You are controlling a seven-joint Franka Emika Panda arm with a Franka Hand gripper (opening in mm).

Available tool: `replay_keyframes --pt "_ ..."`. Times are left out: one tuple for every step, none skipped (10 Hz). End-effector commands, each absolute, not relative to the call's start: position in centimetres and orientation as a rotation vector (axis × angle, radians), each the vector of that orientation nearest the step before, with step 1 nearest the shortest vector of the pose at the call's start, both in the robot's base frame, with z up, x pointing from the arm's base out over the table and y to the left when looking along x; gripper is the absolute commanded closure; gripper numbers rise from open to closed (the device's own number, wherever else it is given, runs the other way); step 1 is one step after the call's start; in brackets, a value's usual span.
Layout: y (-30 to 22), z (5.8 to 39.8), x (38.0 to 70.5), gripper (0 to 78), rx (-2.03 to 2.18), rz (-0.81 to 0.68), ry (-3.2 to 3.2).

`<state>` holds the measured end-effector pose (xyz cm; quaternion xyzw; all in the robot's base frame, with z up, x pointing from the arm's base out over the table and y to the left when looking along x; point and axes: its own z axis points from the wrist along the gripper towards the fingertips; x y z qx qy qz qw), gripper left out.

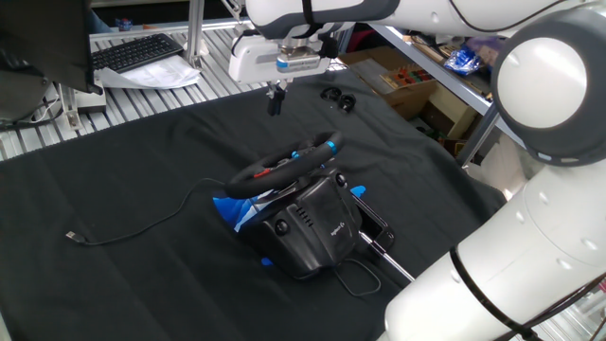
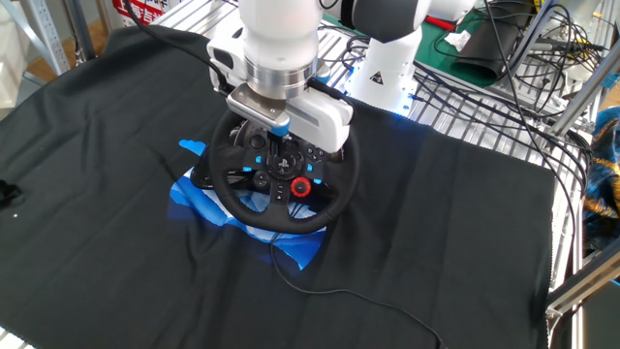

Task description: Rotate the steering wheel 90 degrees clockwise

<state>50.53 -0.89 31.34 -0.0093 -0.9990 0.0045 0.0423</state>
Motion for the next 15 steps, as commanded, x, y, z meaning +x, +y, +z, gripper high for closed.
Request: replay_keyframes --pt "-0.9 31.5 50.6 77.6 -0.201 0.033 -3.009" --pt "-0.9 31.5 50.6 77.6 -0.236 0.037 -3.005" --pt "-0.9 31.5 50.6 77.6 -0.255 0.043 -3.001" --pt "-0.9 31.5 50.6 77.6 -0.322 0.061 -2.985" --pt "-0.9 31.5 50.6 77.6 -0.336 0.07 -2.978" --pt "-0.9 31.5 50.6 77.6 -0.34 0.07 -2.973" --pt "-0.9 31.5 50.6 77.6 -0.344 0.071 -2.97" --pt "-1.0 31.5 50.7 77.6 -0.315 0.072 -2.958" --pt "-1.6 31.4 50.9 77.6 -0.273 0.068 -2.95" --pt "-2.0 31.5 51.0 77.6 -0.251 0.068 -2.949" --pt "-2.7 31.9 51.0 77.6 -0.202 0.09 -2.952" --pt "-3.3 32.3 51.0 77.6 -0.151 0.113 -2.951" --pt "-4.0 32.6 51.0 77.6 -0.106 0.123 -2.947" --pt "-4.9 32.6 51.0 77.6 -0.059 0.13 -2.947" --pt "-5.6 32.6 51.0 77.6 -0.025 0.129 -2.948"
